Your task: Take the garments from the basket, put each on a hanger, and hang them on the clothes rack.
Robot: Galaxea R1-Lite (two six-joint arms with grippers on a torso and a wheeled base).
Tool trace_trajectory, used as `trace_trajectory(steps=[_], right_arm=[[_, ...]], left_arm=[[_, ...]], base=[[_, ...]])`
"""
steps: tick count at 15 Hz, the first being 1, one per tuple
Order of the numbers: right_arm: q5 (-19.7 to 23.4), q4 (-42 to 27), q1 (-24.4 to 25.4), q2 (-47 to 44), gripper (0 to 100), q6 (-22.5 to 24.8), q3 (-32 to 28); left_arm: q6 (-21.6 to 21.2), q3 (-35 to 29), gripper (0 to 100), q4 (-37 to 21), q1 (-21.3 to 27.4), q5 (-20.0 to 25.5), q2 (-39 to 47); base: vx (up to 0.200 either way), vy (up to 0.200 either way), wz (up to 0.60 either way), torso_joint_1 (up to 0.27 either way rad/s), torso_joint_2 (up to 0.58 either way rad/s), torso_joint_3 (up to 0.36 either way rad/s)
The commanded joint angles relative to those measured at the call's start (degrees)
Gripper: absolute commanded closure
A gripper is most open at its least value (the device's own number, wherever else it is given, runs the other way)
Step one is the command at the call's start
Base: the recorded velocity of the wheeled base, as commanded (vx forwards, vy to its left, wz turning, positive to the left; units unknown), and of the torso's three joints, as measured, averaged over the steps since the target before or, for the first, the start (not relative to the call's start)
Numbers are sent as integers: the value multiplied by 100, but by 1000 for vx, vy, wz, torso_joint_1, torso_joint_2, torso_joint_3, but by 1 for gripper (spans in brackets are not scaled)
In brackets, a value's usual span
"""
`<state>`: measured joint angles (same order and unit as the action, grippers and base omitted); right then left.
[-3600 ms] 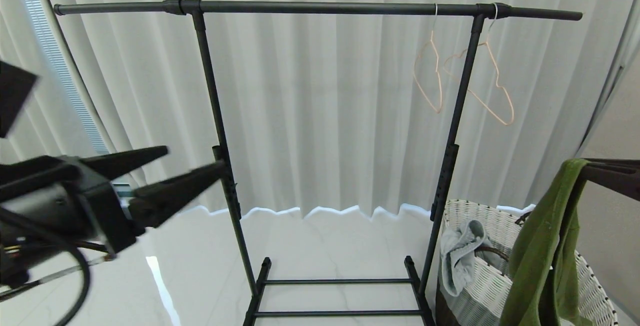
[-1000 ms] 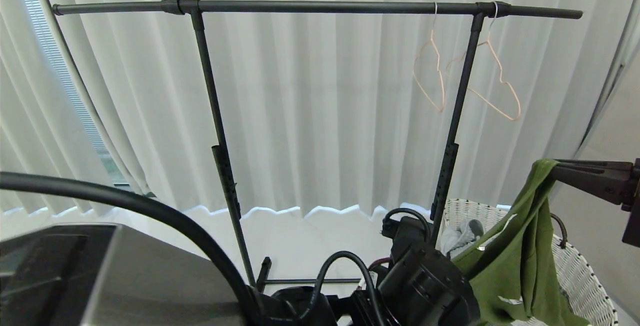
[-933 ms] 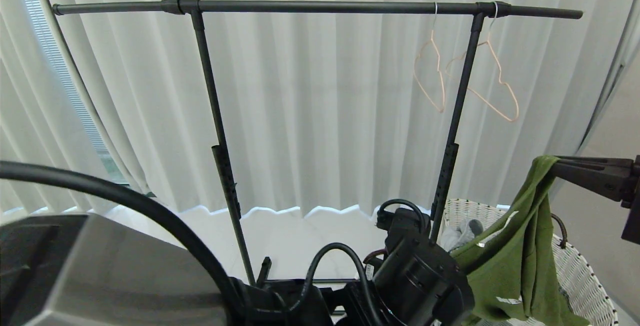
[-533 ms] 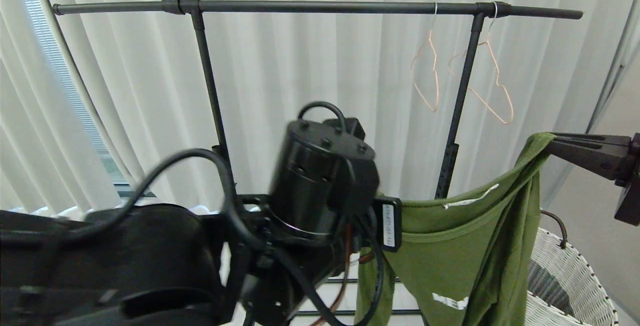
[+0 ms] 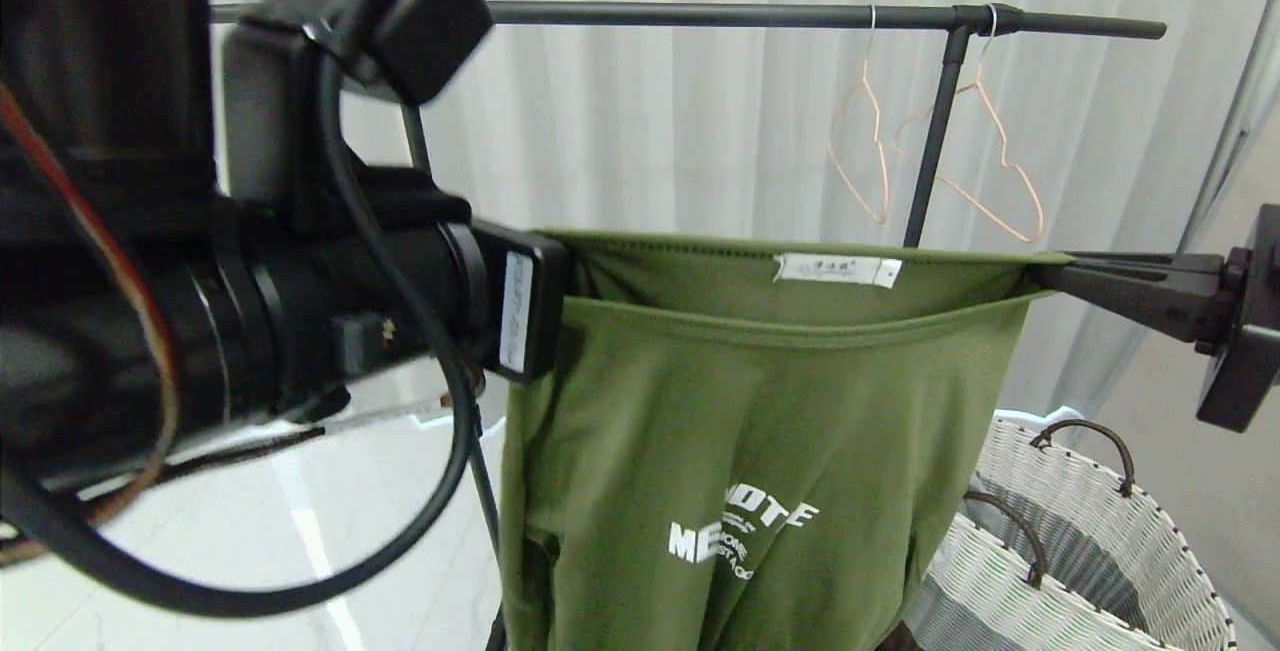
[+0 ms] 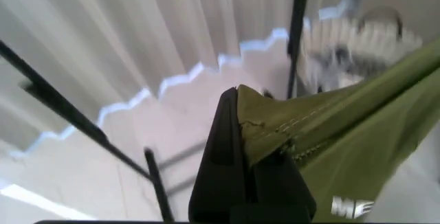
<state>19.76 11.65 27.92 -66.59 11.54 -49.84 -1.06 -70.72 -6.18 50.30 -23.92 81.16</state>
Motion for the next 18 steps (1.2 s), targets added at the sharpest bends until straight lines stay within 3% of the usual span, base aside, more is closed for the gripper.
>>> trace_trajectory(steps=[1, 3, 5, 8, 10, 11, 13, 15, 18], right_arm=[[-16, -146, 12, -162, 100, -126, -554], [-16, -559, 3, -338, 100, -267, -1362], [-25, -1095, -6, -417, 100, -284, -2065], [-297, -1912, -67, -91, 100, -284, -2171], [-236, -2677, -85, 339, 100, -355, -2206], [-78, -2985, -76, 497, 100, -451, -2232], [696, -3705, -58, 752, 100, -522, -2355], [1065, -4022, 399, 700, 100, -522, -2505], [1030, -4259, 1410, 603, 100, -583, -2540]], left_arm=[[-96, -961, 100, -15, -134, -43, 233], [-105, -1506, 100, -15, -213, -52, 497], [-105, -1577, 100, -24, -231, -52, 541], [-96, -1533, 100, 12, -222, -25, 567], [-96, -1673, 100, 205, -126, 10, 690], [-96, -1709, 100, 363, -117, 10, 769], [-96, -1770, 100, 548, -117, 28, 998], [-87, -1814, 100, 644, -126, 36, 1182], [-96, -1849, 100, 794, -196, 45, 1358]], base=[[0, 0, 0, 0, 0, 0], [0, 0, 0, 0, 0, 0], [0, 0, 0, 0, 0, 0], [0, 0, 0, 0, 0, 0], [0, 0, 0, 0, 0, 0], [0, 0, 0, 0, 0, 0], [0, 0, 0, 0, 0, 0], [0, 0, 0, 0, 0, 0], [0, 0, 0, 0, 0, 0]])
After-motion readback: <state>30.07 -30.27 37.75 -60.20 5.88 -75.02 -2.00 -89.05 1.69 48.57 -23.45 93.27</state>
